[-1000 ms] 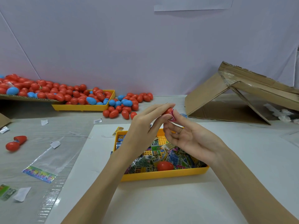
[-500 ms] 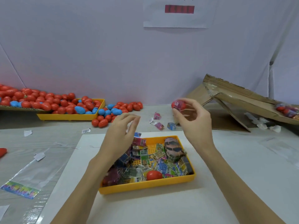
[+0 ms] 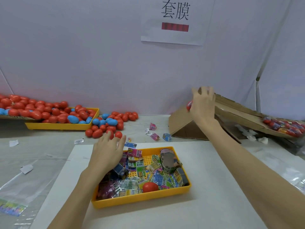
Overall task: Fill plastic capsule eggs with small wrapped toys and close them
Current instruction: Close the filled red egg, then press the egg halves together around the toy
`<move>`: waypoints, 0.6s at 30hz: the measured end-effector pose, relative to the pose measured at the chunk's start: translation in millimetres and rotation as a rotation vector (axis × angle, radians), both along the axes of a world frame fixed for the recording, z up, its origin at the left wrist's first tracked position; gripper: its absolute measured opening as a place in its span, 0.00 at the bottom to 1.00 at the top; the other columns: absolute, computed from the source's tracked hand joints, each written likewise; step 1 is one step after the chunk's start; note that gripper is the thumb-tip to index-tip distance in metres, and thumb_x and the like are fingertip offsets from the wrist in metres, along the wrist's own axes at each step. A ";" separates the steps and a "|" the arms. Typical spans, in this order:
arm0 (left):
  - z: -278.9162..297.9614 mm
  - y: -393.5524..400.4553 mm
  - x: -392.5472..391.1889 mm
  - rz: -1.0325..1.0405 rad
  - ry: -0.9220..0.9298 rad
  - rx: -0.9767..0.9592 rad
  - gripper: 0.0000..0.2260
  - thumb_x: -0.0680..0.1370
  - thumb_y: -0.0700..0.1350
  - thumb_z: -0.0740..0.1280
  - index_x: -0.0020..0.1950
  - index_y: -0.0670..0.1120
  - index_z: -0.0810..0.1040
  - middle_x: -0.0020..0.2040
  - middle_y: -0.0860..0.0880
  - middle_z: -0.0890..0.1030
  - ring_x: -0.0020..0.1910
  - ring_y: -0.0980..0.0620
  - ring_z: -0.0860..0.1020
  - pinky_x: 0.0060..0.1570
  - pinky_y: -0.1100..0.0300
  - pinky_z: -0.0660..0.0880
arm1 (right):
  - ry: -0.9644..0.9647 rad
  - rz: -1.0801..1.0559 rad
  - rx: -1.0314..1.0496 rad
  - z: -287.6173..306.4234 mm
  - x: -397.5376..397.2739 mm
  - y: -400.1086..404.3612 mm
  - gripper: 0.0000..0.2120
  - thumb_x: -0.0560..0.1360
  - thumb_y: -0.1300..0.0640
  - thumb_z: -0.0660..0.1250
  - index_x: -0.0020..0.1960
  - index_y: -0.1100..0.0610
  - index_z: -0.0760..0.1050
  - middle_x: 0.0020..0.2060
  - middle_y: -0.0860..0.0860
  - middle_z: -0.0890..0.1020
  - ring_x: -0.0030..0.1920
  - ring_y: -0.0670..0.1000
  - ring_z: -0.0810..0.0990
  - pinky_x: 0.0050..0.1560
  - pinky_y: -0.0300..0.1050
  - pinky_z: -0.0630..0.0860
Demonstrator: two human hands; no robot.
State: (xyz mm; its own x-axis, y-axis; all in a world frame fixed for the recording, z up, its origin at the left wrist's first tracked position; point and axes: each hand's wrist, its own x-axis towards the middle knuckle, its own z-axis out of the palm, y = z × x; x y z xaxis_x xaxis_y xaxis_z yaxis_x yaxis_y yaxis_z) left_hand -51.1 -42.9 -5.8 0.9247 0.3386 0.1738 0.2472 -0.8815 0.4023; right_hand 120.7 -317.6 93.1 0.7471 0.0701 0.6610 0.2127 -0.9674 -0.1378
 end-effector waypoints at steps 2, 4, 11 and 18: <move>0.4 -2.0 -1.3 0.002 0.020 0.025 0.22 0.87 0.55 0.51 0.72 0.49 0.77 0.76 0.40 0.71 0.77 0.41 0.65 0.71 0.47 0.63 | -0.027 0.155 -0.031 -9.1 -15.5 26.6 0.23 0.77 0.68 0.70 0.71 0.62 0.75 0.73 0.63 0.73 0.77 0.64 0.64 0.76 0.57 0.63; 0.5 -2.2 -2.8 0.003 0.034 0.020 0.23 0.87 0.55 0.51 0.69 0.46 0.79 0.72 0.40 0.75 0.75 0.41 0.68 0.69 0.47 0.65 | 0.051 0.365 -0.006 -22.4 -34.2 60.9 0.20 0.79 0.69 0.65 0.71 0.61 0.76 0.72 0.61 0.74 0.75 0.60 0.67 0.73 0.52 0.67; -0.9 -1.3 -3.1 0.041 0.046 -0.048 0.21 0.88 0.51 0.50 0.62 0.42 0.80 0.70 0.41 0.76 0.71 0.40 0.70 0.69 0.47 0.67 | 0.364 0.552 -0.063 -72.5 -46.9 145.8 0.20 0.80 0.69 0.62 0.69 0.56 0.77 0.63 0.57 0.79 0.64 0.60 0.76 0.62 0.53 0.75; -1.3 -1.8 -1.7 0.034 0.053 -0.018 0.21 0.88 0.51 0.50 0.67 0.42 0.78 0.75 0.42 0.72 0.75 0.42 0.66 0.72 0.49 0.63 | 0.628 0.480 -0.142 -98.7 -10.4 148.3 0.29 0.81 0.67 0.61 0.80 0.52 0.64 0.79 0.61 0.65 0.77 0.64 0.66 0.75 0.61 0.67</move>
State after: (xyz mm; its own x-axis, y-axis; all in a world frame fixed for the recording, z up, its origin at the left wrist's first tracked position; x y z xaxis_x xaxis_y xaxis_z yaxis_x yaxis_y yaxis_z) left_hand -52.8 -44.7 -7.1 0.9204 0.3724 0.1187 0.2980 -0.8651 0.4034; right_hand 110.3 -169.3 -5.5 0.8433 0.5301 0.0879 0.5337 -0.8070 -0.2529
